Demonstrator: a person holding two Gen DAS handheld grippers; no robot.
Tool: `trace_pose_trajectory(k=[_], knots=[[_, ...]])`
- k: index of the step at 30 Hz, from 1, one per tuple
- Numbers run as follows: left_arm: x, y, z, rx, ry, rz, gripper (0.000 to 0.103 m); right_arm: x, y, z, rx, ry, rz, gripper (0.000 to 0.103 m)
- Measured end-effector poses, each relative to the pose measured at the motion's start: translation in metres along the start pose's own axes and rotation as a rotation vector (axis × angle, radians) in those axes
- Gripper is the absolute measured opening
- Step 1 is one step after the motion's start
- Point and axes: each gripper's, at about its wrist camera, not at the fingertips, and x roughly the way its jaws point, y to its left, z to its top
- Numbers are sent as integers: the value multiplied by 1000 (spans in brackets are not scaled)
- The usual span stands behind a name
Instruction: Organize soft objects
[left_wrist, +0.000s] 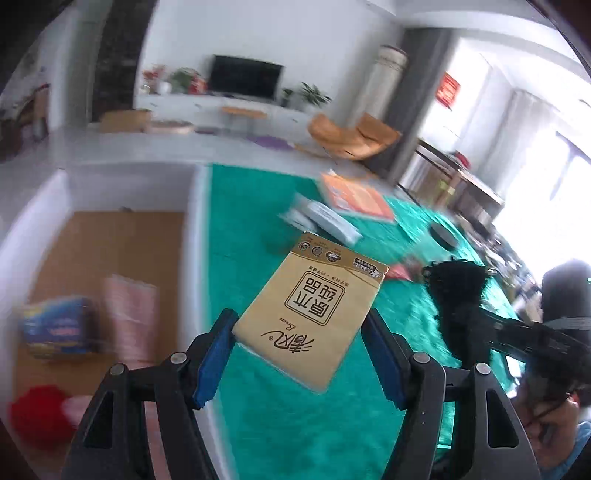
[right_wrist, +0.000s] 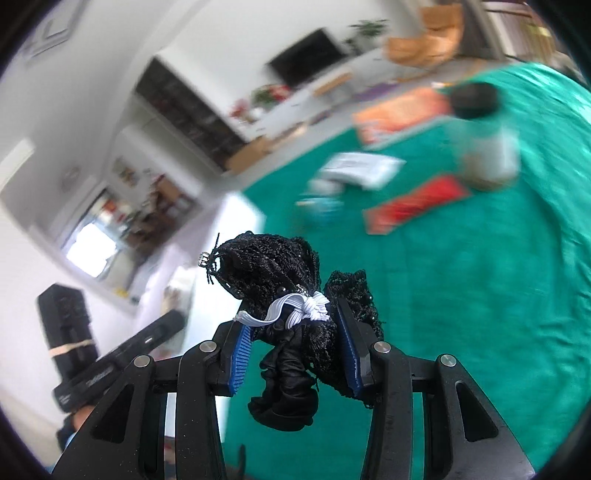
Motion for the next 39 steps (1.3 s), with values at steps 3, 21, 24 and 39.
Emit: trace_pose_trajectory(k=[3, 21, 24, 39], knots=[[-36, 52, 6, -40, -50, 144, 68, 23, 62, 2, -67, 46, 116, 44], [-29, 80, -11, -138, -70, 278, 103, 94, 49, -36, -272, 59, -312, 76], [-9, 24, -11, -32, -34, 164, 103, 77, -27, -46, -206, 38, -555, 76], [179, -101, -60, 183, 241, 147, 103, 7, -122, -50, 32, -103, -778, 75]])
